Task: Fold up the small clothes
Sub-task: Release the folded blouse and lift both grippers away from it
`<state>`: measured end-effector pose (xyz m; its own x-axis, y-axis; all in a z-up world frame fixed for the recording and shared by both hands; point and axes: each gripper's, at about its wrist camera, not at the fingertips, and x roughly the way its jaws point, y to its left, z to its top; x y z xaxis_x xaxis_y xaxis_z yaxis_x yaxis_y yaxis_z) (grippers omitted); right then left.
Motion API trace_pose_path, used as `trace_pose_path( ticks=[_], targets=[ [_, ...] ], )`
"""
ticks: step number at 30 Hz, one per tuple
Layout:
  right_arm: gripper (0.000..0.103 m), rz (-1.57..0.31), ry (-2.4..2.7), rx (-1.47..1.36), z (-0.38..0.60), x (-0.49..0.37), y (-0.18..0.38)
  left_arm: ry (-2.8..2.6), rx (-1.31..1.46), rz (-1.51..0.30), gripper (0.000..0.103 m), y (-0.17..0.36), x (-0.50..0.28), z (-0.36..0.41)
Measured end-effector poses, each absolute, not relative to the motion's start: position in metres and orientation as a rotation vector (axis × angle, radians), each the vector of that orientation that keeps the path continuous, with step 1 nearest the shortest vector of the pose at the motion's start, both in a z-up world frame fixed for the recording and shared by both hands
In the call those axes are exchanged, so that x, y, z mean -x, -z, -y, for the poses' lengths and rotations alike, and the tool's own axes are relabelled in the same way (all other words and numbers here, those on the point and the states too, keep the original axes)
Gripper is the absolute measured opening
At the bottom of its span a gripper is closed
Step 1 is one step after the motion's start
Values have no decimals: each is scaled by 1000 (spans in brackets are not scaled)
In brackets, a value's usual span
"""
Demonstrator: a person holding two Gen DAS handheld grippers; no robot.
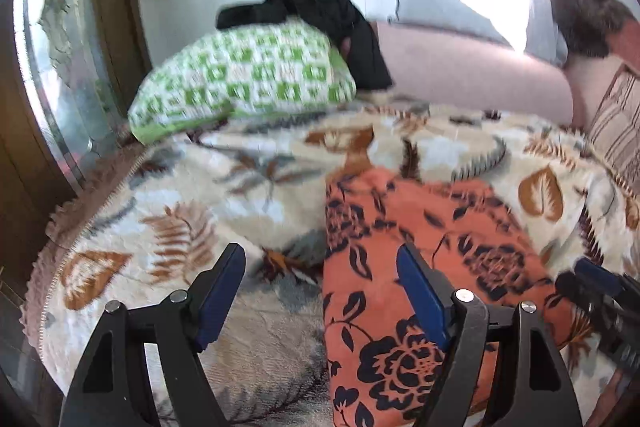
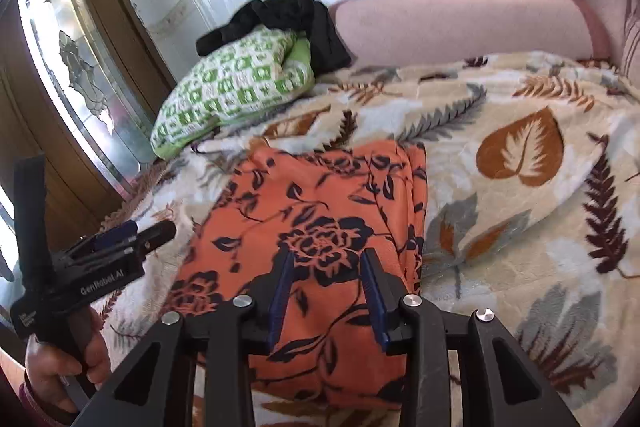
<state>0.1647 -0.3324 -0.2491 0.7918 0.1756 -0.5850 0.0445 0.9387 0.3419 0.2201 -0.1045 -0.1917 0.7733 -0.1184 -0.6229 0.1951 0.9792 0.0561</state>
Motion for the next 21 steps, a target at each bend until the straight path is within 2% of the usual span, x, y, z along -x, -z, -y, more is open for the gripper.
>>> trace_pose_path(
  ticks=[1,2,4,21],
  targets=[
    [75,-629,-43,-332,330,-154,241,169,-117,-644,88,183,-213,103],
    [80,-592,-30,-329,328,-143,234,163,-116,-616,91,174,-203,101],
    [80,-553,-13,-316,325,-126,222,139,-129,-572,95,158,-183,99],
    [81,-434,107,-191,296,-47,136,129,-111,-496,95,85,-100,72]
  ],
)
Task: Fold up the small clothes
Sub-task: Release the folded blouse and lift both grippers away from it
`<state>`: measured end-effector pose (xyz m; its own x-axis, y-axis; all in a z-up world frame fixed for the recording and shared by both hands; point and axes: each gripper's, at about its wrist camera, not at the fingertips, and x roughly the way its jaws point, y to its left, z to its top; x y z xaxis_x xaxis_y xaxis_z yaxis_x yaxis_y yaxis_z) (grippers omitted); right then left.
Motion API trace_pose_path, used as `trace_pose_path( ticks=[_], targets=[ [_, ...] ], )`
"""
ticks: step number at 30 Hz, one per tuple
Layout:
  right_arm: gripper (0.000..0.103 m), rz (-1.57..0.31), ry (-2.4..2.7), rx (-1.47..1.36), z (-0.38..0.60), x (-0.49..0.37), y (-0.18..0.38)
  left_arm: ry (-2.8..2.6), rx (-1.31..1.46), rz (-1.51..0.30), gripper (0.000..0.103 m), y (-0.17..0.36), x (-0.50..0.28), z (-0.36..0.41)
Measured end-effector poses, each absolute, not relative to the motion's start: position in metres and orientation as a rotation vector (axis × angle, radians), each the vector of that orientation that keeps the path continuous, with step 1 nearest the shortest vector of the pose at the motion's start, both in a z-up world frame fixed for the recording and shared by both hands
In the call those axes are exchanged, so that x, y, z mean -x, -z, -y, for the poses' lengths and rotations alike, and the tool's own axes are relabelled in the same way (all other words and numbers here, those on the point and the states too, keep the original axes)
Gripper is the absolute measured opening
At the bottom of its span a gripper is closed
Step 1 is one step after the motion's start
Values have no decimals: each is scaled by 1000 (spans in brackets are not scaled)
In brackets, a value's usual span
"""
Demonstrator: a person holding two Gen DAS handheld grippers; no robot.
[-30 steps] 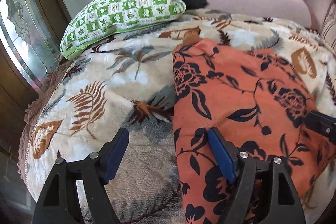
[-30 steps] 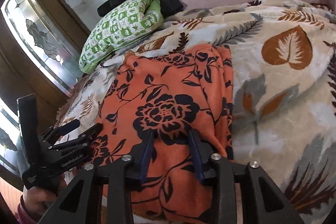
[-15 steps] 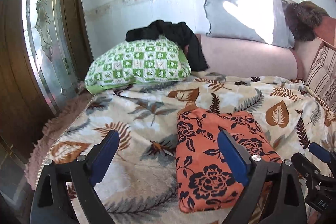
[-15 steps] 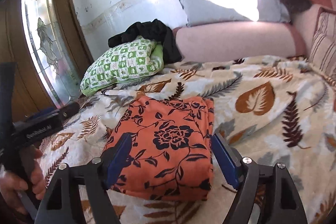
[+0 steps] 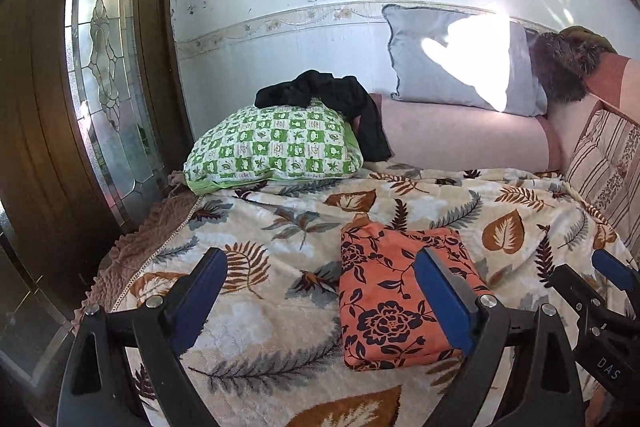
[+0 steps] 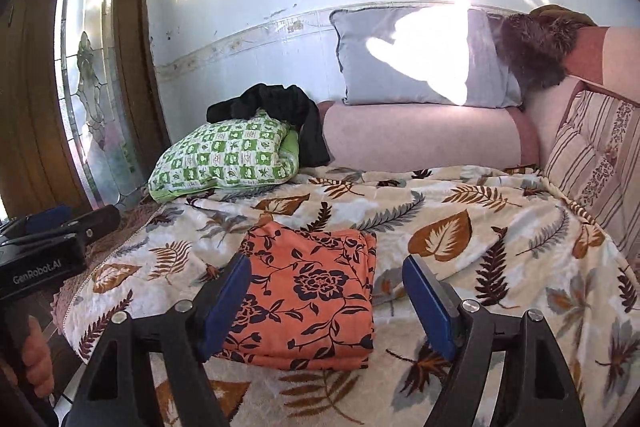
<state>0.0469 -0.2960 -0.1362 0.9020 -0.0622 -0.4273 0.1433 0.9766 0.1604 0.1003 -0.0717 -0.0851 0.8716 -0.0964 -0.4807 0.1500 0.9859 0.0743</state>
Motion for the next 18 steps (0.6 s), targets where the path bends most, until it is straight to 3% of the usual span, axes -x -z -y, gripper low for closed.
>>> trace_pose_path(
  ticks=[11,13,18],
  targets=[
    [81,-400,75,-194,288,-30,117,142,-54,-491,95,65,-82,52],
    [81,-401,66,-202,288,-29,116,147,-38,-477,101,65,-80,48],
    [81,-406,55,-196,290,-31,120,162,-17,-492,101,73,-90,41]
  ],
)
